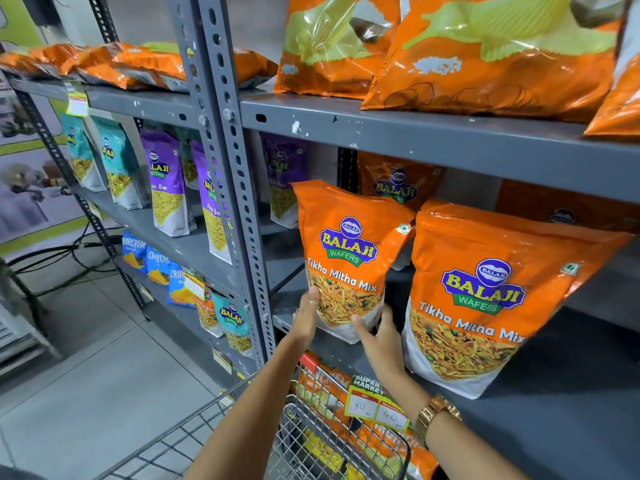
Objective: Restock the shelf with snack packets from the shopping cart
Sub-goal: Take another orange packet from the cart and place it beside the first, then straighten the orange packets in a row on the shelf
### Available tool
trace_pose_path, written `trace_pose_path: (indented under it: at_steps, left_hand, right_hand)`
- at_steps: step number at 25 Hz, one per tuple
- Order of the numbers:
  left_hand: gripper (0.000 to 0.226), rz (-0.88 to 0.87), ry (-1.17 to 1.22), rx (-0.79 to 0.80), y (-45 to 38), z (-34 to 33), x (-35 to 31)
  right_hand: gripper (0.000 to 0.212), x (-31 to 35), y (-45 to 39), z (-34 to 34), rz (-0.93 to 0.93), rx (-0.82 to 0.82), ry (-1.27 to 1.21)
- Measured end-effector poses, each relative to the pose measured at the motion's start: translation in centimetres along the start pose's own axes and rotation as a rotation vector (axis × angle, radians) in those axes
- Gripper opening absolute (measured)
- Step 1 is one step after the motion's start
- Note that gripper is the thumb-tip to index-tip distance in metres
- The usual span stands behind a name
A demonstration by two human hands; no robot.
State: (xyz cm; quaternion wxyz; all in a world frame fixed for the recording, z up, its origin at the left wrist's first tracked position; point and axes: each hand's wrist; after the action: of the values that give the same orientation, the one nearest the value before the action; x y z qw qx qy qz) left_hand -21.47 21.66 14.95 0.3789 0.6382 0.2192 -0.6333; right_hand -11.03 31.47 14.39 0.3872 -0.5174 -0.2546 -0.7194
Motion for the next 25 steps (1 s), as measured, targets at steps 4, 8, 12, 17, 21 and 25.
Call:
trace_pose_path:
  at_steps: [4, 8, 12, 17, 21, 25]
  left_hand:
    - [0.064, 0.001, 0.015, -0.057, 1.0, 0.2, -0.9]
    - [0.048, -0.071, -0.107, -0.268, 2.9, 0.5, -2.1]
    - [0.045, -0.104, -0.155, -0.326, 5.3, -0.2, -2.7]
    - [0.033, -0.17, -0.162, -0.288, 7.3, -3.3, -3.1]
    - [0.032, -0.218, -0.205, -0.238, 8.0, -7.2, -4.0]
    - [0.036, -0.213, -0.231, -0.126, 7.4, -10.4, -4.0]
  right_hand:
    - [0.069, 0.4, 0.5, 0.2, -0.048, -0.03, 0.039]
    - [0.067, 0.7, 2.4, 0.5, -0.014, -0.069, 0.105]
    - [0.049, 0.7, 4.6, 1.9, 0.047, -0.102, -0.008]
    - [0.02, 0.7, 8.2, 6.1, 0.134, -0.29, -0.013]
    - [0.016, -0.3, 9.8, 10.2, 0.131, -0.423, 0.025]
    - [0.021, -1.1, 10.1, 13.0, 0.067, -0.413, 0.056]
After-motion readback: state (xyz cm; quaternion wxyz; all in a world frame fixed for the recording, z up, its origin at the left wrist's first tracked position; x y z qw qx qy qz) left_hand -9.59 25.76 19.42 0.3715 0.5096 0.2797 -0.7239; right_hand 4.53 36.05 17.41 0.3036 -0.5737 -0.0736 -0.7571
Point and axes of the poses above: each hand's wrist, its own y-axis away from the middle knuckle, its own z-axis out of the back of the hand, x = y × z, and after that the axes turned 8 degrees about x, right-handed
